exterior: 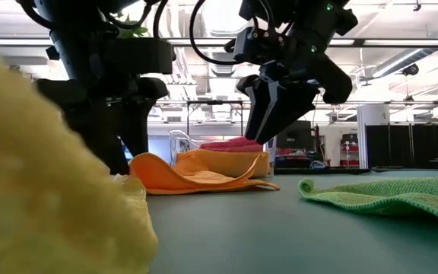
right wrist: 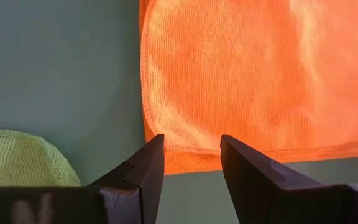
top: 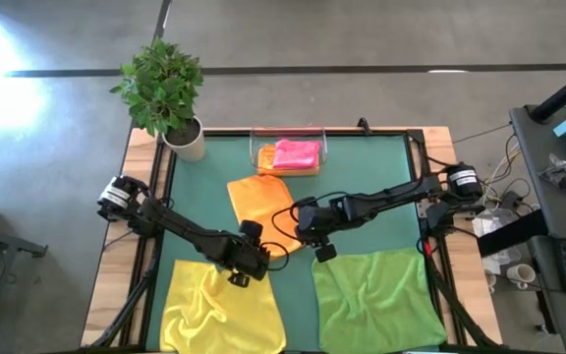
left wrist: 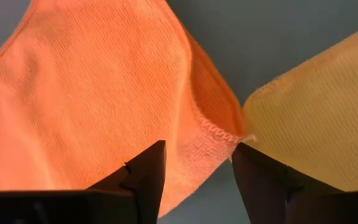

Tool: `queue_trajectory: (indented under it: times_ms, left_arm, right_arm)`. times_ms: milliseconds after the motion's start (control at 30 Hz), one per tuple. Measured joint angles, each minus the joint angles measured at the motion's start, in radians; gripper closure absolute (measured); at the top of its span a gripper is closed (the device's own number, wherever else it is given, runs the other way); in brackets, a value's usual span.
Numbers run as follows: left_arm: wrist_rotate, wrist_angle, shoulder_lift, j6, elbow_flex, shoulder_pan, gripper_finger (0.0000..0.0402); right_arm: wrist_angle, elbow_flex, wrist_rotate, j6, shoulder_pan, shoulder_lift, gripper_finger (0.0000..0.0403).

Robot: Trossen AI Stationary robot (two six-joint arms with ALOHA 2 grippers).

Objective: Fold microfiber towels
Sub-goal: Fold the orange microfiber cloth

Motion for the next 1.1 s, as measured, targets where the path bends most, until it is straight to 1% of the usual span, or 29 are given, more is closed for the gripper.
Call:
queue_trajectory:
  times_ms: [67, 133, 200, 300, 367, 400, 633, 867, 1000, 1100]
  left_arm:
    - [0.000, 0.002, 0.000, 0.000, 0.000, 0.000, 0.0250]
    - [0.000, 0.001, 0.000, 0.000, 0.000, 0.000, 0.0274]
    - [0.000, 0.002, 0.000, 0.000, 0.000, 0.000, 0.0302]
    - [0.000, 0.004, 0.000, 0.000, 0.000, 0.000, 0.0350]
    - [0.000, 0.004, 0.000, 0.000, 0.000, 0.000, 0.0381]
    - [0.000, 0.006, 0.000, 0.000, 0.000, 0.000, 0.0391]
    - [-0.001, 0.011, 0.000, -0.001, 0.003, 0.000, 0.0396]
    - [-0.011, 0.011, -0.032, -0.104, 0.004, 0.001, 0.0401]
    - [-0.011, 0.010, -0.038, -0.125, 0.006, 0.001, 0.0401]
    - [-0.012, 0.010, -0.039, -0.131, 0.007, 0.001, 0.0401]
  right_arm:
    - [0.001, 0.000, -0.001, 0.000, 0.000, 0.002, 0.0255]
    - [0.000, 0.000, -0.004, -0.014, 0.000, 0.012, 0.0255]
    - [-0.001, 0.000, -0.017, -0.039, 0.000, 0.025, 0.0255]
    - [0.003, 0.000, -0.070, -0.065, 0.001, 0.043, 0.0255]
    - [0.006, 0.000, -0.075, -0.085, 0.003, 0.053, 0.0255]
    - [0.006, 0.000, -0.076, -0.097, 0.003, 0.053, 0.0255]
    - [0.011, 0.000, -0.076, -0.165, 0.003, 0.055, 0.0255]
    - [0.012, 0.000, -0.077, -0.172, 0.005, 0.110, 0.0255]
    - [0.014, 0.000, -0.074, -0.172, 0.005, 0.145, 0.0255]
    - [0.016, 0.001, -0.022, -0.171, 0.006, 0.161, 0.0255]
